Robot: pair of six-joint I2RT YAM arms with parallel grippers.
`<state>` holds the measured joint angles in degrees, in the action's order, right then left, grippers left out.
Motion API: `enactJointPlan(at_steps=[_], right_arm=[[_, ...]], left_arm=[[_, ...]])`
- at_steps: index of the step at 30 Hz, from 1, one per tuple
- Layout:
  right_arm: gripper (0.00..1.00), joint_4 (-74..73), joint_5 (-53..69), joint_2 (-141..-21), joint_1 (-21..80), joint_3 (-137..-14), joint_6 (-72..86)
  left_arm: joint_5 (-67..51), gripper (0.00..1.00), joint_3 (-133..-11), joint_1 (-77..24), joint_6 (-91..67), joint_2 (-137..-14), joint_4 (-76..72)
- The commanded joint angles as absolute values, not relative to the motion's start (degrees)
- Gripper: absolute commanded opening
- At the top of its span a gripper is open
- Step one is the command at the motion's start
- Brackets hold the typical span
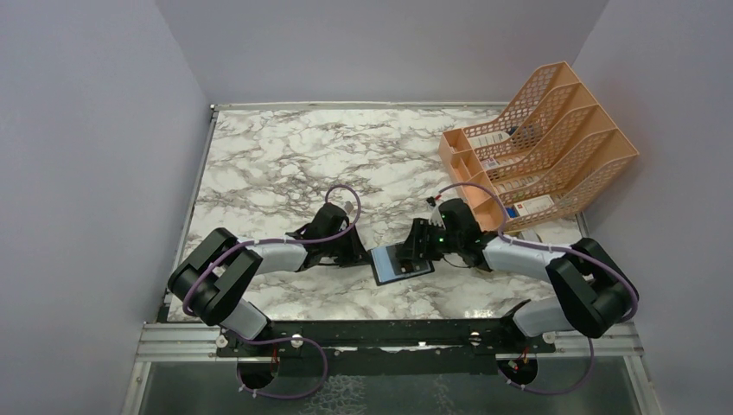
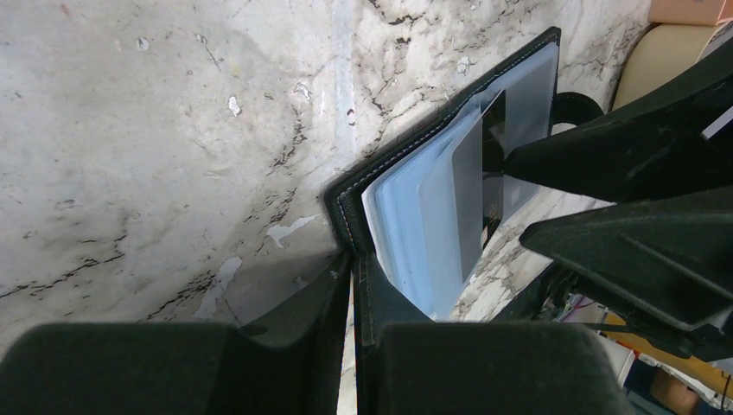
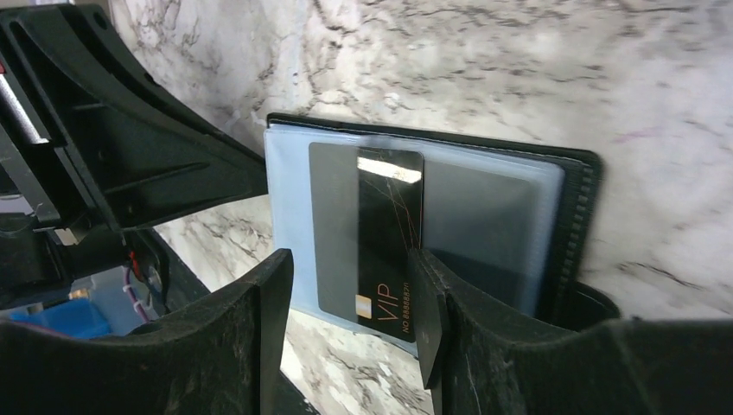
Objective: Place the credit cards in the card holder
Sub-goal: Insert the credit card into the card holder.
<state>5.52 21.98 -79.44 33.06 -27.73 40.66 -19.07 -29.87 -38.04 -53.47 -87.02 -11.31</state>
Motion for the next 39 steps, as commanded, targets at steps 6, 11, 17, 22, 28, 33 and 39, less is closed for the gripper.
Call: enactJointPlan(at_steps=[6,11,17,22,28,33,39], right_arm=[[0.52,8.57,20.90,-84.10,39.36,-30.52,42.33],[0.50,11.03,21.21,-83.39,40.60,-30.23,42.98],[0.48,6.26,18.32,-79.75,40.61,-31.03,41.87],[0.51,0.77,15.07,-77.12,40.56,-33.02,41.06],[0.52,-10.48,6.77,-74.70,40.61,-38.55,40.57],[0.52,-21.20,-2.00,-70.95,40.61,-45.34,36.77],[0.52,-32.91,-19.00,-72.06,40.61,-56.96,29.02]], left_arm=[[-18.29,0.12,-28.32,-38.68,-51.53,-87.80,-5.62],[-18.20,0.12,-29.21,-38.69,-50.78,-88.39,-5.17],[-16.91,0.12,-30.59,-38.67,-49.66,-87.94,-2.79],[-15.23,0.12,-33.18,-38.42,-48.68,-86.27,0.09],[-12.47,0.29,-36.88,-38.27,-46.66,-81.38,4.53],[-11.22,0.47,-40.92,-38.24,-43.40,-75.68,9.20],[-11.34,0.78,-45.10,-38.29,-37.73,-70.50,14.14]])
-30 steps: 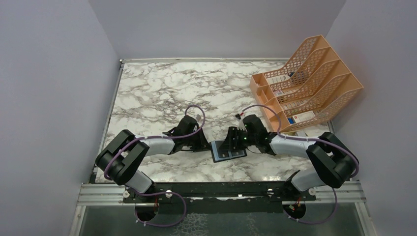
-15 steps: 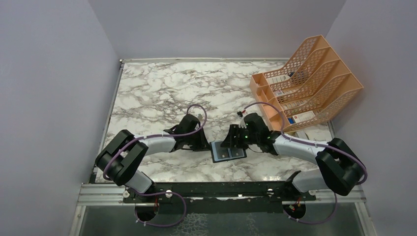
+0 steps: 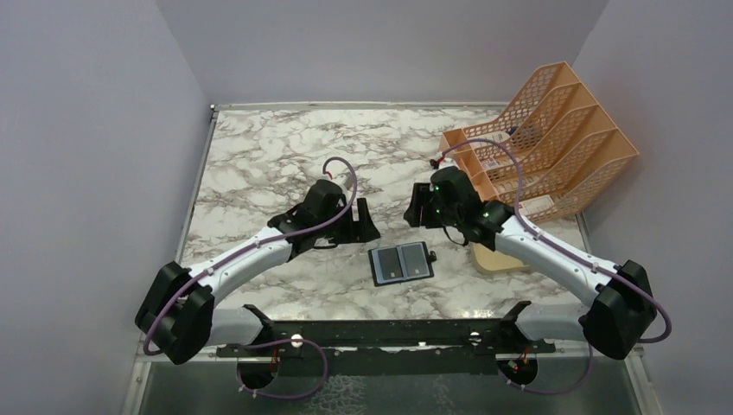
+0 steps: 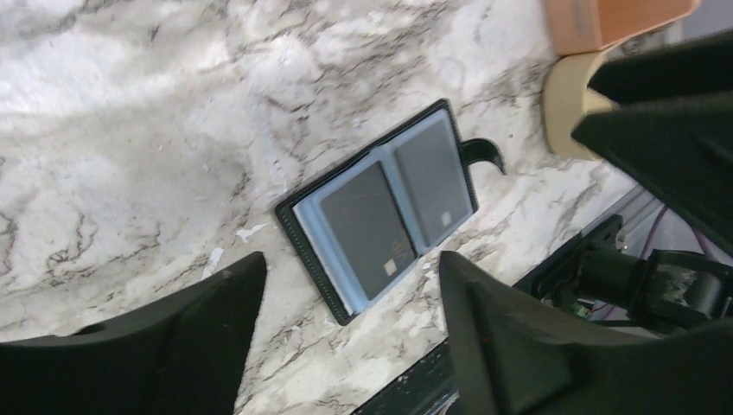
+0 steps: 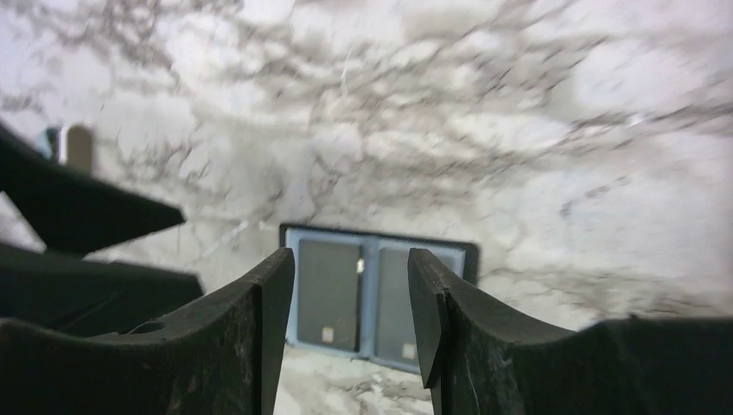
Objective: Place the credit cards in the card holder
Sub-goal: Insert the credit card into the card holder, then pick up the credit card from the storage box.
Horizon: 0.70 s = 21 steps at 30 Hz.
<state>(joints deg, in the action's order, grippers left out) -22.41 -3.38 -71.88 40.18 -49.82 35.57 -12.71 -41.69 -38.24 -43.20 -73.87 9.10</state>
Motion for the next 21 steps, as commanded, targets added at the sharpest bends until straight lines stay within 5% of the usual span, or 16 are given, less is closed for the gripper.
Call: enactJointPlan(at_steps=[1,3,10,21], right_arm=[[0.52,-34.56,-22.04,-72.60,40.61,-59.15,27.75],[0.52,-37.06,-30.10,-73.30,40.59,-62.75,24.79],[0.52,-35.18,-52.57,-74.01,40.12,-63.64,3.01],[0.53,-42.29,-50.12,-69.57,34.84,-56.51,-11.27]], left_arm=[[-11.74,0.85,-45.60,-38.25,-36.81,-69.90,14.94],[-12.82,0.98,-46.47,-38.25,-35.12,-68.50,16.76],[-13.50,0.99,-47.14,-38.26,-28.78,-64.17,22.91],[-9.61,0.99,-46.22,-38.26,-21.27,-56.27,29.27]])
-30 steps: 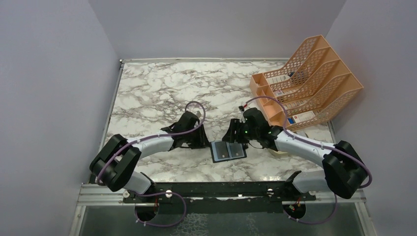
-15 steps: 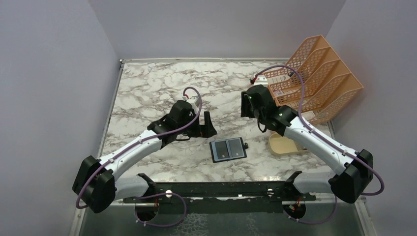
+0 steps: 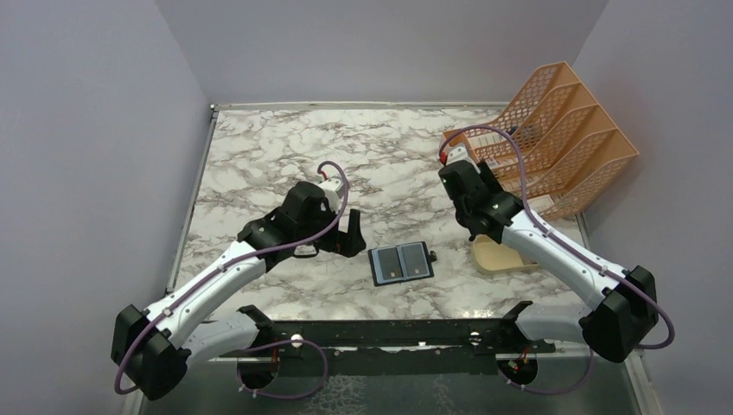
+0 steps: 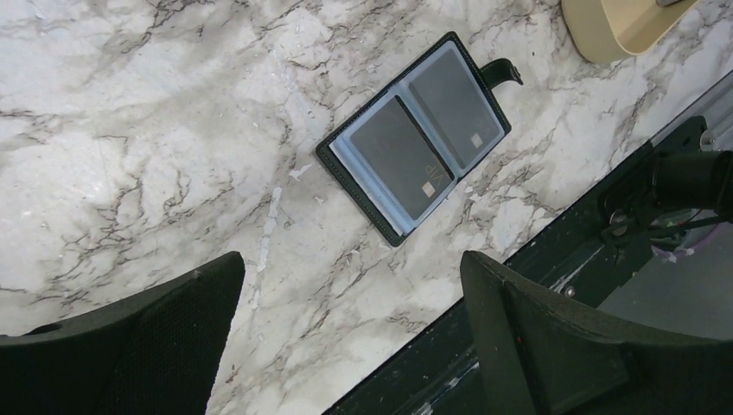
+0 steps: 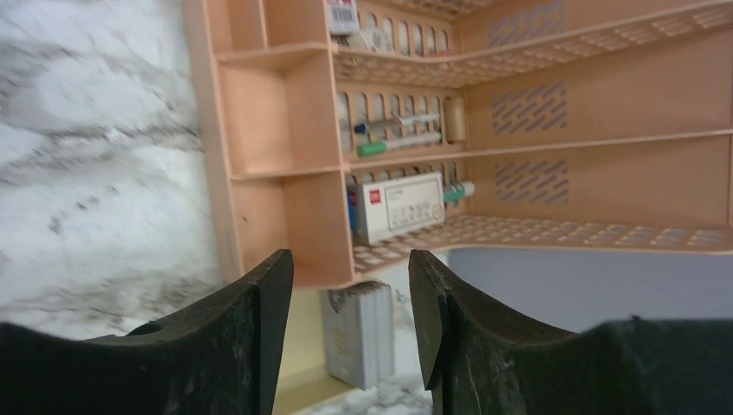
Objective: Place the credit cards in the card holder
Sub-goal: Pick up the credit card from the storage box.
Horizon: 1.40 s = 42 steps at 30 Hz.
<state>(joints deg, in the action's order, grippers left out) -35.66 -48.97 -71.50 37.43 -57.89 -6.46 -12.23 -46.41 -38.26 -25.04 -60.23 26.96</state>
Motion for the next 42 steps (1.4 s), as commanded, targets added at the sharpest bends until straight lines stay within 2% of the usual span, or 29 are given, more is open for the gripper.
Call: enactJointPlan(at_steps=[1,6,12,20,32,42], right_arm=[[0.53,-43.79,-48.69,-69.67,33.73,-55.95,-11.22],[0.52,-49.27,-44.00,-71.51,28.78,-51.30,-11.53],[0.51,-45.63,-42.55,-72.74,23.51,-44.15,-13.54],[0.48,-38.95,-42.03,-72.83,19.19,-40.44,-17.87],[0.44,-33.39,-43.29,-73.73,17.38,-37.78,-21.57],[0.45,-30.97,-44.62,-75.66,16.83,-36.39,-22.98]], left_arm=[[-9.54,0.99,-46.09,-38.24,-21.13,-55.37,29.34],[-8.83,0.99,-45.72,-38.29,-21.16,-51.80,29.32],[-7.48,0.99,-45.55,-39.76,-21.09,-50.52,29.39],[-6.68,0.99,-45.44,-40.61,-21.09,-49.94,29.45],[-6.06,0.99,-45.44,-40.65,-21.18,-50.09,29.66],[-6.50,0.99,-45.44,-41.10,-21.23,-48.96,29.62]])
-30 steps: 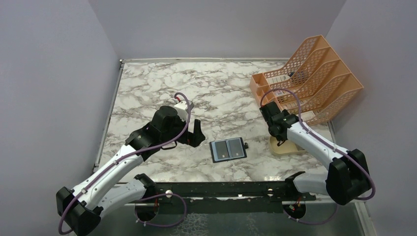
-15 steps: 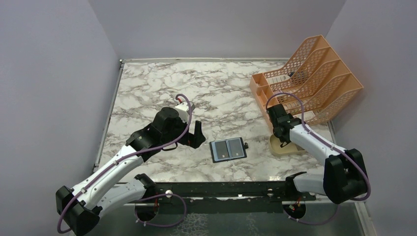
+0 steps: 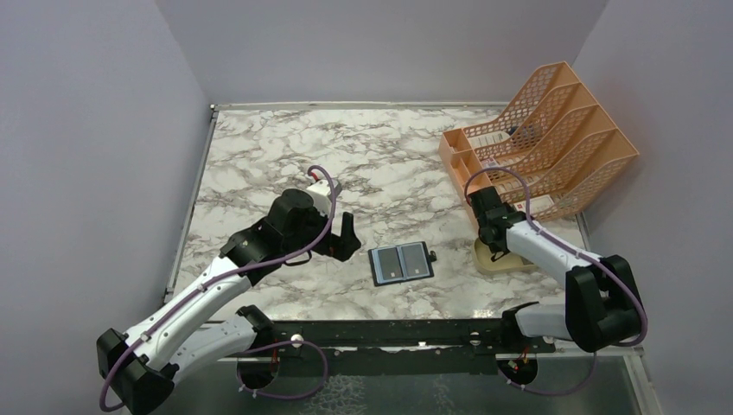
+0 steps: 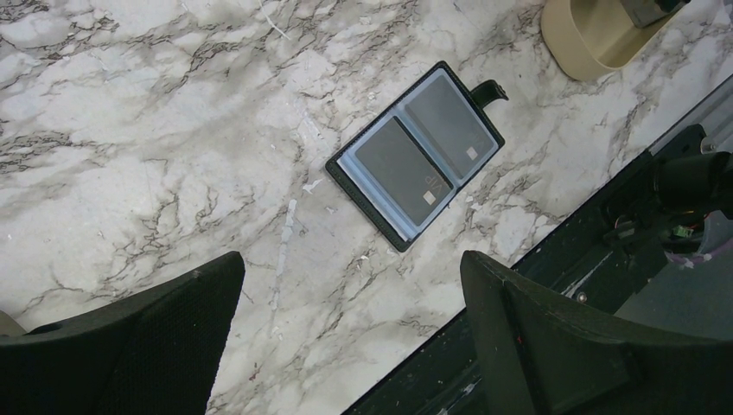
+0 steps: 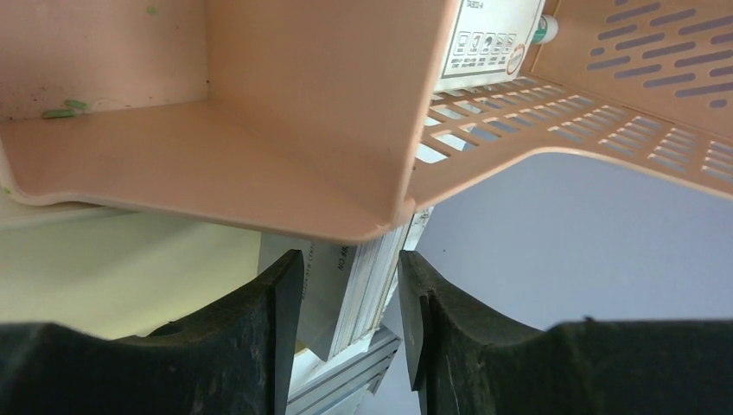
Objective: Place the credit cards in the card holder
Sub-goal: Pick up the credit card from the storage box.
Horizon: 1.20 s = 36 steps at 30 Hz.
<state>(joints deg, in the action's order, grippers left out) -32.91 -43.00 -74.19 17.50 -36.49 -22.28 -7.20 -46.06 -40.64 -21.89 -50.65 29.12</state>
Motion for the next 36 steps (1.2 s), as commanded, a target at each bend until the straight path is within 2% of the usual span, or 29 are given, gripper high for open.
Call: enactJointPlan(at_steps=[1,13,21,32,36], right_arm=[[0.45,-31.54,-44.52,-76.12,16.75,-36.84,-22.49],[0.44,-33.18,-48.78,-80.46,15.74,-39.21,-21.17],[0.36,-32.05,-49.43,-78.09,15.47,-39.38,-22.88],[0.18,-34.62,-47.53,-77.66,15.49,-42.67,-22.72],[0.11,-40.43,-42.08,-77.75,15.56,-47.42,-19.09]], left_arm=[[-6.50,0.99,-45.47,-41.17,-21.20,-48.80,29.61],[-5.99,0.99,-45.26,-41.13,-21.28,-46.74,29.29],[-6.62,0.99,-45.18,-41.22,-21.35,-47.03,29.26],[-6.69,0.99,-45.09,-41.31,-21.36,-46.81,29.10],[-6.42,0.99,-45.05,-41.31,-21.27,-46.52,29.25]])
